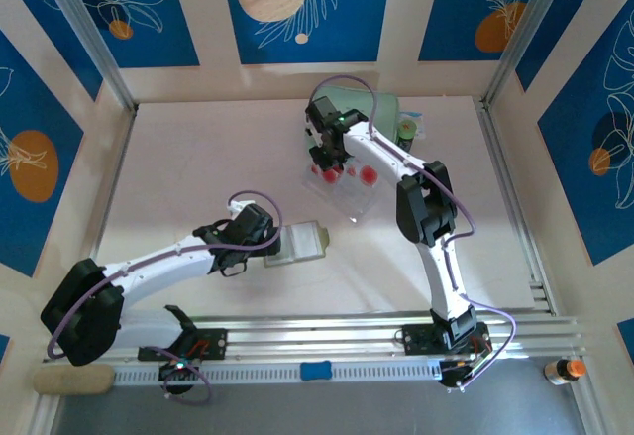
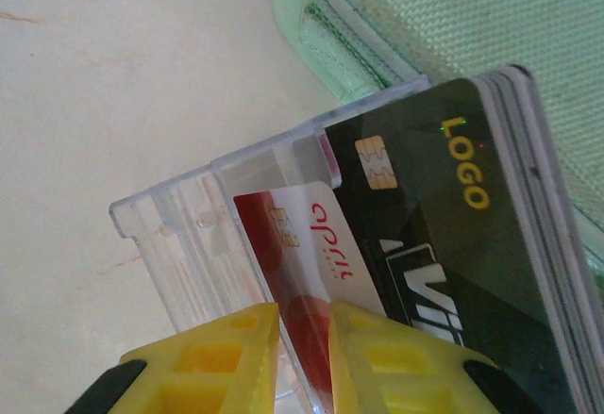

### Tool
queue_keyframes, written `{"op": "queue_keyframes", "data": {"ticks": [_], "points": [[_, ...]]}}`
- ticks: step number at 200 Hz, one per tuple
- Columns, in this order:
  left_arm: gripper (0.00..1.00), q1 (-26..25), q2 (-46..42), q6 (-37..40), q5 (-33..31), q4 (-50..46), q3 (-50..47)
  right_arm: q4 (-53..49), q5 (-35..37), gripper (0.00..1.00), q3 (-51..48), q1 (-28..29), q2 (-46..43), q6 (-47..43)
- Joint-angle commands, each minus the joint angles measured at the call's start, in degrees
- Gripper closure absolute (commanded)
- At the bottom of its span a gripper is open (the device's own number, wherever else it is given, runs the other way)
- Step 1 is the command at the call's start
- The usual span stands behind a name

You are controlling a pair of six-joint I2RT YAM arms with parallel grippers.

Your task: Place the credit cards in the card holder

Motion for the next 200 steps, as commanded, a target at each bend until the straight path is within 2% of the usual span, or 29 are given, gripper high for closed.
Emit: {"op": "queue_keyframes", "data": {"ticks": [1,85,200], "points": [[0.00,0.58,0.66,0.11,0.53,0.12,-0.05,-1.64,0.41,0.79,1.80,0.46,1.53,-1.22],[0.00,0.93,0.68,-0.16,1.00,0.65,-0.39,-2.00,-0.44,0.86,1.47,0.69,2.20,-1.33],[0.00,1.21,0.66,-0.22,1.12,0.90,-0.70,-1.82,-1.48,0.86,0.16,1.48,2.22,-1.07]]}}
